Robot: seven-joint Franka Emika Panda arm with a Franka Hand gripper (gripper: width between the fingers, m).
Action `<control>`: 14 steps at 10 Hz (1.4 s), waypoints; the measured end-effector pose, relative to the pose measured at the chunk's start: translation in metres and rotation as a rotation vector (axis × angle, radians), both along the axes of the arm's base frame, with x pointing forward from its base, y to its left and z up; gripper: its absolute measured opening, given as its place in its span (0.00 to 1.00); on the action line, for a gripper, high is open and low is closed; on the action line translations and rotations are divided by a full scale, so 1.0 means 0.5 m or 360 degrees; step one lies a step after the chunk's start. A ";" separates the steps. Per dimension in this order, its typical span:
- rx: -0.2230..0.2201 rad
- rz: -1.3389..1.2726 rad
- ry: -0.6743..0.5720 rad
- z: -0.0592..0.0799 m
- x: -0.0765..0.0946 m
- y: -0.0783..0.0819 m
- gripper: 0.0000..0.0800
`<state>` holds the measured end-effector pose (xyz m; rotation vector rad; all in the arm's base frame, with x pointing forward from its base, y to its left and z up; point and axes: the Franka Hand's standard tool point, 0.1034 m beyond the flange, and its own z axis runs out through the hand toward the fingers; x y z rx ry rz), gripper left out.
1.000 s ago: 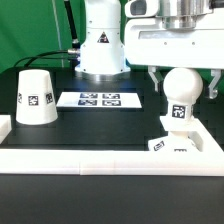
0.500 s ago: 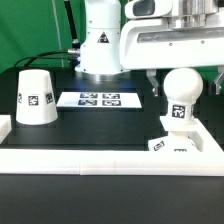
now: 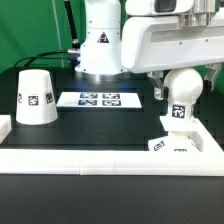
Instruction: Assemble lamp
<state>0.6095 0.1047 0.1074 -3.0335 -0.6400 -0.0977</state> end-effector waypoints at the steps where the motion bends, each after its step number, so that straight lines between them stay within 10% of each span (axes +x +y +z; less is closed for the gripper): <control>1: -0.0021 0.0116 -0.0008 0.001 0.001 -0.001 0.87; 10: -0.0164 0.0955 -0.0052 0.003 0.006 -0.004 0.87; 11: -0.0164 0.0951 -0.0052 0.003 0.006 -0.005 0.73; 14: -0.0160 0.0898 -0.0052 0.003 0.006 -0.005 0.72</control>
Offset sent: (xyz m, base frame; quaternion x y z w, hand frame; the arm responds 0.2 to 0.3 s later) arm 0.0014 0.0088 0.0074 -0.0260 0.0168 -0.2079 0.9777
